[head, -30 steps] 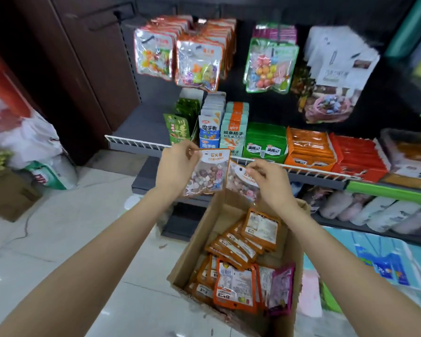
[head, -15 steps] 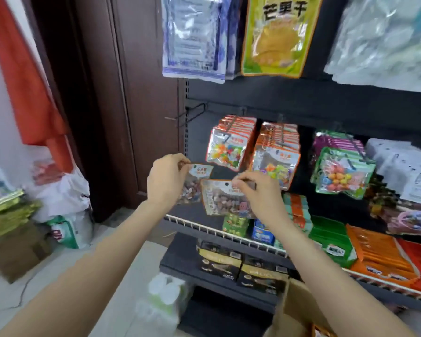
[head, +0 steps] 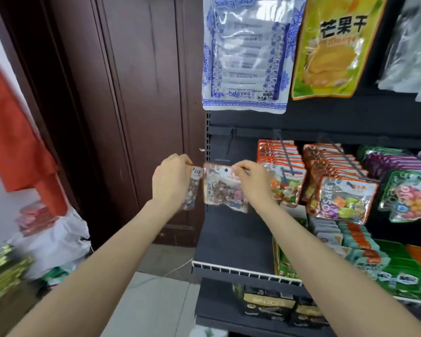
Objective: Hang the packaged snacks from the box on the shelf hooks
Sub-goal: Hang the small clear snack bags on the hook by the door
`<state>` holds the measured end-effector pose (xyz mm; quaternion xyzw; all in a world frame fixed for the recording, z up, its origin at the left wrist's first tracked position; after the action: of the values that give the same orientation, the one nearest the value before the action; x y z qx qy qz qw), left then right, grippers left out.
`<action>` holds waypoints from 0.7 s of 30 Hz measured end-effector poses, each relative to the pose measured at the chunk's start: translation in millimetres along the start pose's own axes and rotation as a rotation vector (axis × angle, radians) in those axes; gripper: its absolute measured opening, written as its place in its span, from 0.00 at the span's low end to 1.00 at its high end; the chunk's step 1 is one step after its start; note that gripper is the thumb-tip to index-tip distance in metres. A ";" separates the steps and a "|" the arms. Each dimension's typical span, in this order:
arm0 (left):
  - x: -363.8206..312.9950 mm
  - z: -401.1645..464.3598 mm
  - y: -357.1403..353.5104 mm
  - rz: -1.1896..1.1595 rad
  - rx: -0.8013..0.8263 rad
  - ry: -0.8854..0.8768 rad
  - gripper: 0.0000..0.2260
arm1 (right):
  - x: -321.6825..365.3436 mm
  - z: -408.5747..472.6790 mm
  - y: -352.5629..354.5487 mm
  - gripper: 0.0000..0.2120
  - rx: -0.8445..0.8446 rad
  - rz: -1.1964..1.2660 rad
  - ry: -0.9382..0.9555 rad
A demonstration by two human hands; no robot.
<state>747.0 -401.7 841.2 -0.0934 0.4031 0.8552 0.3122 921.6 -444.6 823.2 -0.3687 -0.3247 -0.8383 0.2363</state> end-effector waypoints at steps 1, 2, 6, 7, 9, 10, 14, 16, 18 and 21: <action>4.1 3.7 -0.6 -0.002 -0.003 -0.005 0.08 | -1.0 2.9 -5.4 0.08 -0.019 -0.009 -0.019; 8.0 6.7 -1.5 -0.010 -0.004 -0.009 0.07 | -2.0 4.9 -9.6 0.08 -0.042 -0.028 -0.030; 16.9 14.9 -5.9 -0.025 0.011 -0.045 0.07 | -4.0 9.6 -17.1 0.09 -0.108 -0.138 -0.028; 18.1 16.9 -7.3 -0.028 0.012 -0.050 0.07 | -4.0 10.8 -17.9 0.09 -0.117 -0.151 -0.019; 21.0 21.0 -10.8 -0.041 0.014 -0.045 0.07 | -3.3 14.2 -19.5 0.08 -0.131 -0.176 0.012; 22.7 22.4 -13.2 -0.054 0.016 -0.042 0.07 | -3.1 15.4 -20.1 0.08 -0.137 -0.191 0.032; 27.0 29.5 -19.8 -0.086 0.006 -0.030 0.07 | -1.7 19.4 -24.4 0.06 -0.131 -0.240 0.084; 28.3 32.7 -22.9 -0.091 0.004 -0.024 0.07 | -1.5 20.9 -26.4 0.06 -0.124 -0.267 0.084; 28.9 35.7 -25.9 -0.092 0.006 -0.022 0.07 | -2.3 22.4 -26.8 0.06 -0.127 -0.289 0.083; 29.3 40.6 -31.4 -0.084 -0.003 -0.031 0.07 | -5.8 23.2 -23.8 0.06 -0.143 -0.299 0.102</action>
<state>746.8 -342.8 836.0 -0.0975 0.3928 0.8432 0.3539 920.8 -410.9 821.9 -0.2893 -0.3033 -0.9026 0.0984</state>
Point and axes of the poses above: each hand's wrist, its own z-axis towards the middle knuckle, its own y-axis out of the back of the hand, x = y × z, the point moved 2 cm from there along z, towards the middle knuckle, and after that the axes turned 8 degrees about -x, right-handed, at the moved point
